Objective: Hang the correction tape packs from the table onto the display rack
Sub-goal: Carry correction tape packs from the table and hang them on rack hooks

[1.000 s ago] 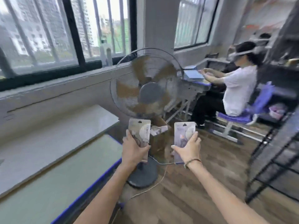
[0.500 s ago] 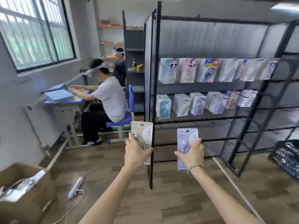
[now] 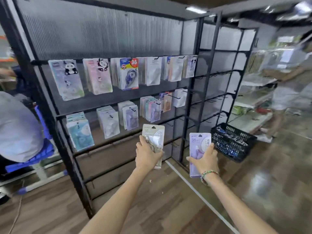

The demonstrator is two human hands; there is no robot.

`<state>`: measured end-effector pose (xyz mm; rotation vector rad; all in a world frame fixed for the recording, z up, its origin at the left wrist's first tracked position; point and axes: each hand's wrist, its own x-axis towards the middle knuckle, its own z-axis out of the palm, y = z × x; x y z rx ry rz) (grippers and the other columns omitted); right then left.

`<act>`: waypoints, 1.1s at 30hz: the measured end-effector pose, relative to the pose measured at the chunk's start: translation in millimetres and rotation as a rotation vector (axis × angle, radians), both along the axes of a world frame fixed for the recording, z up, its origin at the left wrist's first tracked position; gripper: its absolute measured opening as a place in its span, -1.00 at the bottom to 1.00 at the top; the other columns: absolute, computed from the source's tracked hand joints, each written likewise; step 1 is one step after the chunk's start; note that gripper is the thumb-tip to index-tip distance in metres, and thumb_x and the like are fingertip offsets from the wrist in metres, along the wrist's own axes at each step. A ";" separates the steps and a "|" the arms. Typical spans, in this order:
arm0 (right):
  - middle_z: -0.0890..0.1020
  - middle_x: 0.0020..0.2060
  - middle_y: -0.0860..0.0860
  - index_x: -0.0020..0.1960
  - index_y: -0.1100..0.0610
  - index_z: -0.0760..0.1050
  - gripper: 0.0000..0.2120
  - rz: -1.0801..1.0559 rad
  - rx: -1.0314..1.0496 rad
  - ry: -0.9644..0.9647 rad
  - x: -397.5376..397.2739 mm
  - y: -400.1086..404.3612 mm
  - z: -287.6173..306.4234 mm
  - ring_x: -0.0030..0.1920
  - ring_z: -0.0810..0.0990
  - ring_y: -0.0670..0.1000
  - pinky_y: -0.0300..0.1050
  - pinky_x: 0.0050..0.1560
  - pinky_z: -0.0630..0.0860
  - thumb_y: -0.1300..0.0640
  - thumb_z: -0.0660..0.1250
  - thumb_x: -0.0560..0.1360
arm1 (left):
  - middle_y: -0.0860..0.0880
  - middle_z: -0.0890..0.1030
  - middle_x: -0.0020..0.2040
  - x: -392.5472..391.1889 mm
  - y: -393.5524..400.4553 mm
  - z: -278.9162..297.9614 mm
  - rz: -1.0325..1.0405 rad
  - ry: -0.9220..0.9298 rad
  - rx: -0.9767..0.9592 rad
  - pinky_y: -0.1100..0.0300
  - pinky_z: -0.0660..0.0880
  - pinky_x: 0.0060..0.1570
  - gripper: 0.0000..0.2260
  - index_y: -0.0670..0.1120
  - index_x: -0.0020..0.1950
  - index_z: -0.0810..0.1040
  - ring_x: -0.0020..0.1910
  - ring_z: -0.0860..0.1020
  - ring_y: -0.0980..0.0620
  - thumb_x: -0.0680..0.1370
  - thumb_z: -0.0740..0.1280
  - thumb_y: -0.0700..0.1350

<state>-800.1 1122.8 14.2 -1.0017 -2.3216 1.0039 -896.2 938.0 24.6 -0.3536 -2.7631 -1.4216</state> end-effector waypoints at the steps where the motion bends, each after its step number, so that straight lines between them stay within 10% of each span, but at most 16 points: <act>1: 0.22 0.40 0.20 0.54 0.22 -0.15 0.14 -0.009 0.011 0.006 -13.5 16.4 1.3 0.37 0.27 0.21 0.09 0.30 0.34 -0.05 0.56 0.30 | -0.22 0.33 0.28 -15.4 19.6 -0.3 -0.017 0.006 0.003 -0.07 0.41 0.21 -0.08 -0.18 0.51 0.02 0.28 0.35 -0.23 0.37 0.53 0.03; 33: 0.24 0.38 0.20 0.55 0.20 -0.11 0.08 0.379 0.038 -0.077 -393.3 405.2 4.1 0.36 0.30 0.23 0.13 0.23 0.38 0.01 0.56 0.33 | -0.21 0.28 0.27 -308.9 384.7 -17.7 0.314 -0.058 0.025 -0.05 0.41 0.20 0.03 -0.15 0.56 -0.11 0.24 0.36 -0.25 0.33 0.55 -0.07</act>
